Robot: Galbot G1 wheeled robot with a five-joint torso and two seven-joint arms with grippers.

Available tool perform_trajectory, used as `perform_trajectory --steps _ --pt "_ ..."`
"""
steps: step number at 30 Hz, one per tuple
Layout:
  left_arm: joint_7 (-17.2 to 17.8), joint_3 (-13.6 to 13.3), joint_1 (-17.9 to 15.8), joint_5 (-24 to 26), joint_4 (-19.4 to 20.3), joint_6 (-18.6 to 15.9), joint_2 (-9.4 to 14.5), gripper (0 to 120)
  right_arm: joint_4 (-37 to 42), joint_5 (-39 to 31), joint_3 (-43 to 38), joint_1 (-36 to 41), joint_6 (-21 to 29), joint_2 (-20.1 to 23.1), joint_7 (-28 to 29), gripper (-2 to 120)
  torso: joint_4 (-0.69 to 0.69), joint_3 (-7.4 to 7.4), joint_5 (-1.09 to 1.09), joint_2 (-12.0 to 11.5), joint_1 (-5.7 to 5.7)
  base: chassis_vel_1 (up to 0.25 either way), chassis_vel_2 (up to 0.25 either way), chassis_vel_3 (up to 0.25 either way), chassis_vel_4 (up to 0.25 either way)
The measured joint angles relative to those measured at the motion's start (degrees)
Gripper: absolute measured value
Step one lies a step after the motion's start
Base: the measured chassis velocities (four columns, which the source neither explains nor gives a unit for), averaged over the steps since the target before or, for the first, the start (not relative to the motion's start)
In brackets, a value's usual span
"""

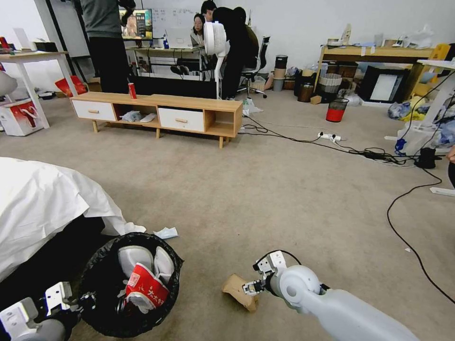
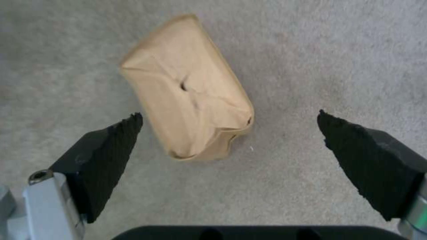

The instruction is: Pick up the trash bin and place the garbage on the floor into it.

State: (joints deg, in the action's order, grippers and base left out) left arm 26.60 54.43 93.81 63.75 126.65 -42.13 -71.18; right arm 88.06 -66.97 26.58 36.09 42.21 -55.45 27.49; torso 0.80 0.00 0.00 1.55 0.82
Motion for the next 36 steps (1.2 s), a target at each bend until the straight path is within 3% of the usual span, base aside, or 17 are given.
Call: perform_trajectory --steps 19,36 --pt "-0.9 -0.3 -0.9 -1.0 -1.8 0.0 -0.6 0 -13.7 8.7 8.9 -4.6 -5.5 -9.9 -6.3 100 -0.01 0.0 0.0 0.0 -0.01 0.0 0.0 0.0 0.0" --pt "-1.5 -0.8 -1.3 -1.3 -3.6 0.0 -0.4 0 -25.3 15.3 10.7 -5.2 -9.5 -14.1 -11.3 100 0.0 0.0 0.01 0.0 -0.01 0.0 0.0 0.0 0.0"
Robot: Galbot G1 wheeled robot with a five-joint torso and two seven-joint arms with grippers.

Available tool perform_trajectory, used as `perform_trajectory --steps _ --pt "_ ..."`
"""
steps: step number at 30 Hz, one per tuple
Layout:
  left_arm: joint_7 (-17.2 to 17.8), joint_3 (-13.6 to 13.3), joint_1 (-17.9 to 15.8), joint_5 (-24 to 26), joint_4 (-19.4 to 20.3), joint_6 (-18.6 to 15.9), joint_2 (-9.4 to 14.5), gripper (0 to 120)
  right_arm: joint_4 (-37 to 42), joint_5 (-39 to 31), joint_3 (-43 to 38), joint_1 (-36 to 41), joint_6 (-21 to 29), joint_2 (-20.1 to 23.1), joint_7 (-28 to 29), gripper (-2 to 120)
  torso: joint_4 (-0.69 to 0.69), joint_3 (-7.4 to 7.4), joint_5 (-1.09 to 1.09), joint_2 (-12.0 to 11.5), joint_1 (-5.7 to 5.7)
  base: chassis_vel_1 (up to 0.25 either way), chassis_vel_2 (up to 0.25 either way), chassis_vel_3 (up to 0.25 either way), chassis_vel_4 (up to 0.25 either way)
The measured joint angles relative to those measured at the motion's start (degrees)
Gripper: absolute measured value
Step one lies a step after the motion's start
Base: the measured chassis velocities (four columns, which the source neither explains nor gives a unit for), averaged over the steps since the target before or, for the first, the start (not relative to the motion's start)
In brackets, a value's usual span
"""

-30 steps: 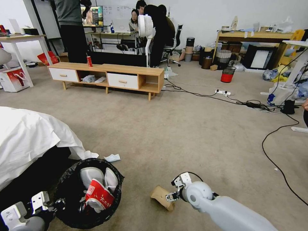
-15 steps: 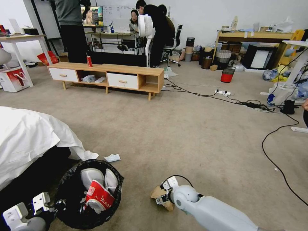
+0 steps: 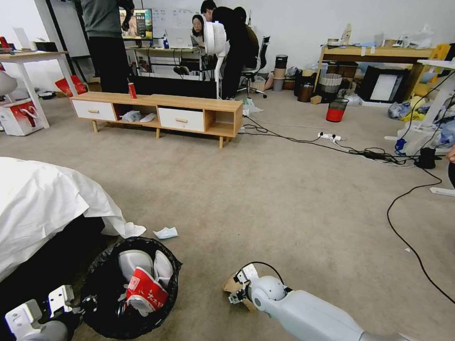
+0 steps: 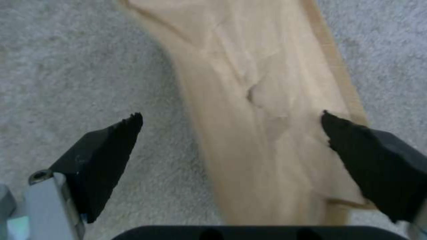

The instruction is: Pick up the trash bin and place the garbage on the floor into it.

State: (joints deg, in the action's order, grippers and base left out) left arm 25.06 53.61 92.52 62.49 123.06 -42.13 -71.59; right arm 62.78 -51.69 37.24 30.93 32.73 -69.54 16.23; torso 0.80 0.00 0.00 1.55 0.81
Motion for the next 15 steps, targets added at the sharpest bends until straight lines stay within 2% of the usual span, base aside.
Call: perform_trajectory --steps 10,12,13,15 --pt "-0.2 -0.1 0.1 -0.4 -0.4 0.0 -0.1 0 -3.1 2.4 1.1 0.1 -2.2 -1.3 -1.1 97 0.01 0.0 -0.01 0.0 0.0 0.0 0.0 0.0 0.0" --pt "-0.2 0.0 0.1 -0.5 -0.4 0.1 -0.1 0 -3.6 2.9 1.4 0.3 -2.7 -1.6 -1.2 88 0.01 -0.01 -0.01 0.0 0.0 0.0 0.0 0.0 0.0" --pt "-0.2 0.0 0.1 -0.5 -0.4 0.1 -0.1 0 -3.6 2.9 1.4 0.3 -2.7 -1.6 -1.2 88 0.01 -0.01 -0.01 0.0 0.0 0.0 0.0 0.0 0.0" --pt "-0.3 0.0 0.1 -0.6 -0.5 0.2 -0.1 0 -3.4 3.2 1.4 0.6 -2.9 -1.4 -1.2 77 0.01 -0.01 -0.01 0.0 0.0 0.0 0.0 0.0 0.0"
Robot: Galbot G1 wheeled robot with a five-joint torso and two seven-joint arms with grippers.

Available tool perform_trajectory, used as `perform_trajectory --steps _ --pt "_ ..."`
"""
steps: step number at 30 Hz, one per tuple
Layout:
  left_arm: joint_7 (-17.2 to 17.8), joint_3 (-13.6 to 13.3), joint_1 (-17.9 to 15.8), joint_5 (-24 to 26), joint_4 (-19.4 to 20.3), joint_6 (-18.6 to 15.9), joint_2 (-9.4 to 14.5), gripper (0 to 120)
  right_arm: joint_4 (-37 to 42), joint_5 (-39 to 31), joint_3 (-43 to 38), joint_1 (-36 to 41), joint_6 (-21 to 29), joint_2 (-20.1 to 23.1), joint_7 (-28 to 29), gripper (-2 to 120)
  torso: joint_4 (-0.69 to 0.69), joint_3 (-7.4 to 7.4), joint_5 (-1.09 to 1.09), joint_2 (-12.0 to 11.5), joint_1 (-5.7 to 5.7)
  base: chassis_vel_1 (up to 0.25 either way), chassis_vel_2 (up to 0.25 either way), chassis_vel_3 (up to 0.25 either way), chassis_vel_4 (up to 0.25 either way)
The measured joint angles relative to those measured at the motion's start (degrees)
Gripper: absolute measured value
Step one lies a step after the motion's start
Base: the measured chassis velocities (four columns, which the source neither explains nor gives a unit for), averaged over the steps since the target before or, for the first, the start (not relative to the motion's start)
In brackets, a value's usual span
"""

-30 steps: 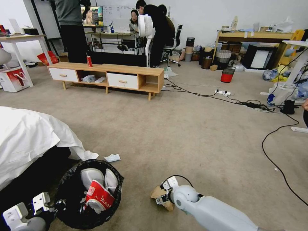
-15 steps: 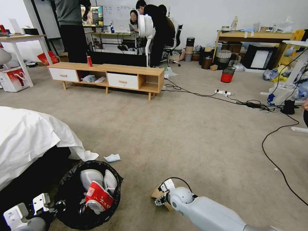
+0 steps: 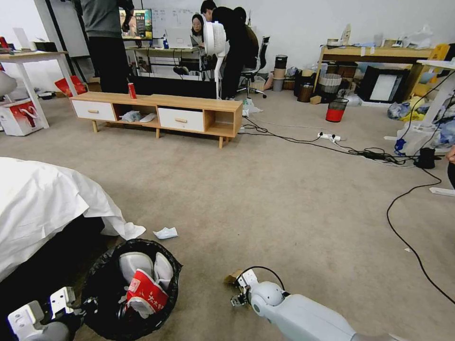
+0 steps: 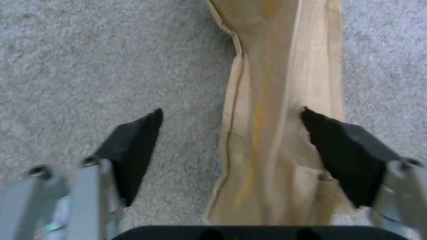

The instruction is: Pick up the trash bin and place the garbage on the floor into it.

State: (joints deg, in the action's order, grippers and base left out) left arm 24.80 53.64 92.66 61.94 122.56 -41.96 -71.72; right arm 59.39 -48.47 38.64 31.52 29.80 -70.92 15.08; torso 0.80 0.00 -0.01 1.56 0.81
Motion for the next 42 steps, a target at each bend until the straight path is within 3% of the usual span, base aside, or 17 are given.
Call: perform_trajectory --steps 9,13,22,31,42 --pt "0.0 -0.4 -0.3 -0.7 -0.2 0.1 -0.1 0 1.2 0.7 -0.4 0.6 -0.6 1.4 0.1 48 -0.01 0.0 0.02 0.0 0.0 0.0 0.0 0.0 0.0" --pt "0.0 -0.7 -0.4 -1.1 -0.3 0.1 -0.2 0 2.8 0.8 -0.7 1.0 -0.6 3.3 0.3 28 -0.01 0.0 0.02 0.0 0.0 0.0 0.0 0.0 0.0" --pt "0.1 -0.7 -0.4 -1.0 0.0 0.0 0.0 0 6.6 -0.6 -1.0 1.6 -0.9 6.8 1.2 0 -0.01 0.0 0.02 0.0 0.0 0.0 0.0 0.0 0.0" --pt "0.6 -0.9 0.0 -0.5 1.0 -0.1 0.0 0 14.3 -4.0 -1.9 1.8 -2.8 11.6 3.1 0 -0.01 0.0 0.02 0.0 0.0 0.0 0.0 0.0 0.0" --pt "2.3 -1.2 -0.1 2.5 2.9 -0.1 0.6 0 30.4 -4.8 -8.3 1.2 -6.6 18.3 4.2 0 0.0 0.0 0.02 0.0 0.01 0.0 0.0 0.0 0.0"
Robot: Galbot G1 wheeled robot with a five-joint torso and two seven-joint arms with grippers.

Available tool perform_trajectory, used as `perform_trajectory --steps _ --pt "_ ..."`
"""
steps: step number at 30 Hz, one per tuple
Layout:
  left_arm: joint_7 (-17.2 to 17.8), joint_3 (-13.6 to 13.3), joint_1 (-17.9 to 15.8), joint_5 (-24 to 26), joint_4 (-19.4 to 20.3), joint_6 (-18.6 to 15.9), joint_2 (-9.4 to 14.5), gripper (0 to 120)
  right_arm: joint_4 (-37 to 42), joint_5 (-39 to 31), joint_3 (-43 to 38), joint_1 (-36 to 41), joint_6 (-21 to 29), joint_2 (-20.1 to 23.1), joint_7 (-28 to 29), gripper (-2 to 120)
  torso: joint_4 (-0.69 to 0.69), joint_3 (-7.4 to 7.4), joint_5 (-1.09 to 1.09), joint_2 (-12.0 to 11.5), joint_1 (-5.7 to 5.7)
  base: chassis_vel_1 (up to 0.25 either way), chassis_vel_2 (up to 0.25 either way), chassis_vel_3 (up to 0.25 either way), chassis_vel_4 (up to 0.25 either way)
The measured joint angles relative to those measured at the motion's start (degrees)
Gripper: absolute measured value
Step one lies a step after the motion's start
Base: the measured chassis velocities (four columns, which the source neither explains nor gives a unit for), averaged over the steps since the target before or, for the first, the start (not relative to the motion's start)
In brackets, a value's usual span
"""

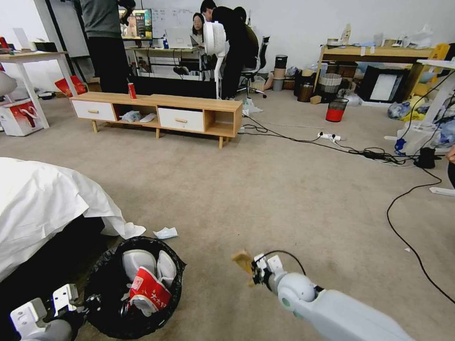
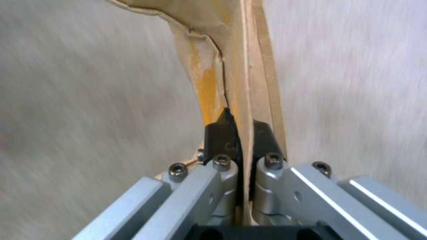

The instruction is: Pick up the trash bin and place the garbage on the floor into it.

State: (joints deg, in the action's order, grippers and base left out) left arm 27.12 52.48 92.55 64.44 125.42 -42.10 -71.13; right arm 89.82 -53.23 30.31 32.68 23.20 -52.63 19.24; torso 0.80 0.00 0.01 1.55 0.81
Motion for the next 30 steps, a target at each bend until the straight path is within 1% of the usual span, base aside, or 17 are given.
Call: perform_trajectory --steps 1,4,9,12,14,16,18,19,20,21,22,24,25,26,28,29,30 --pt "0.0 0.0 0.0 0.0 0.0 0.0 0.0 0 0.0 0.0 0.0 0.0 0.0 0.0 0.0 0 0.0 0.0 0.0 0.0 0.0 0.0 0.0 0.0 0.0" --pt "0.6 -0.3 -0.1 1.0 0.8 0.0 0.6 0 8.8 -2.0 -3.6 -1.3 -0.2 2.1 0.1 0 -0.01 0.0 0.0 0.0 0.0 0.0 0.0 0.0 0.0" --pt "0.7 -0.4 -0.2 1.5 1.2 0.0 0.9 0 13.7 -4.3 -5.5 -2.6 -0.3 3.1 0.1 0 -0.01 0.0 -0.01 0.0 0.0 0.0 0.0 0.0 0.0" --pt "0.8 -0.4 -0.2 1.6 1.3 0.0 1.0 0 15.3 -5.2 -6.2 -3.1 -0.3 3.4 0.1 0 -0.01 0.0 -0.01 0.0 0.0 0.0 0.0 0.0 0.0" --pt "0.9 -0.6 -0.2 1.7 1.4 0.0 1.3 0 18.4 -7.1 -7.3 -4.2 -0.3 4.0 -0.2 0 0.0 0.0 -0.01 0.0 0.0 0.0 0.0 0.0 0.0" --pt "0.9 -0.6 -0.2 1.7 1.4 0.0 1.3 0 19.1 -7.6 -7.5 -4.5 -0.3 4.0 -0.2 0 0.0 0.0 -0.01 0.0 0.0 0.0 0.0 0.0 0.0" --pt "1.0 -0.8 -0.3 1.9 1.6 0.0 1.6 0 23.0 -11.0 -8.5 -6.7 -0.3 4.1 -0.8 0 -0.01 0.0 -0.01 0.0 0.0 0.0 0.0 0.0 0.0" --pt "1.0 -0.8 -0.3 1.9 1.6 0.0 1.6 0 23.0 -11.0 -8.5 -6.7 -0.3 4.1 -0.8 0 -0.01 0.0 -0.01 0.0 0.0 0.0 0.0 0.0 0.0" --pt "1.1 -0.8 -0.3 2.0 1.8 0.0 1.7 0 25.3 -14.3 -8.5 -8.4 -0.1 4.0 -0.7 0 0.01 0.01 0.0 0.0 0.0 0.0 0.0 0.0 0.0" --pt "1.2 -1.0 -0.3 2.1 2.1 -0.1 1.9 0 28.6 -19.3 -8.3 -11.8 0.6 3.4 -0.1 0 -0.01 -0.01 -0.04 0.0 0.0 0.0 0.0 0.0 0.0" --pt "1.2 -1.0 -0.3 2.1 2.1 -0.1 1.9 0 28.6 -19.3 -8.3 -11.8 0.6 3.4 -0.1 0 -0.01 -0.01 -0.04 0.0 0.0 0.0 0.0 0.0 0.0" --pt "1.4 -1.0 -0.3 2.3 2.5 0.0 2.3 0 32.3 -25.6 -5.4 -18.0 2.8 1.9 2.0 0 -0.02 0.0 -0.02 0.0 0.0 0.0 0.0 0.0 0.0" --pt "1.5 -1.1 -0.3 2.3 2.7 0.0 2.4 0 33.1 -27.3 -3.8 -20.0 4.1 1.1 3.0 0 -0.01 0.0 -0.02 0.0 -0.01 0.0 0.0 0.0 0.0" --pt "1.5 -1.1 -0.3 2.3 2.7 0.0 2.4 0 33.1 -27.3 -3.8 -20.0 4.1 1.1 3.0 0 -0.01 0.0 -0.02 0.0 -0.01 0.0 0.0 0.0 0.0" --pt "1.5 -1.2 -0.4 2.4 2.9 0.0 2.7 0 34.2 -31.4 0.0 -24.1 7.1 -0.9 5.8 0 -0.01 0.0 -0.02 0.0 0.0 0.0 0.0 0.0 0.0" --pt "1.5 -1.2 -0.4 2.4 2.9 0.0 2.7 0 34.2 -31.4 0.0 -24.1 7.1 -0.9 5.8 0 -0.01 0.0 -0.02 0.0 0.0 0.0 0.0 0.0 0.0" --pt "1.6 -1.3 -0.5 2.4 3.0 0.0 2.8 0 34.2 -33.1 2.2 -26.1 8.7 -2.2 7.0 0 -0.01 0.0 -0.02 0.0 0.0 0.0 0.0 0.0 0.0"
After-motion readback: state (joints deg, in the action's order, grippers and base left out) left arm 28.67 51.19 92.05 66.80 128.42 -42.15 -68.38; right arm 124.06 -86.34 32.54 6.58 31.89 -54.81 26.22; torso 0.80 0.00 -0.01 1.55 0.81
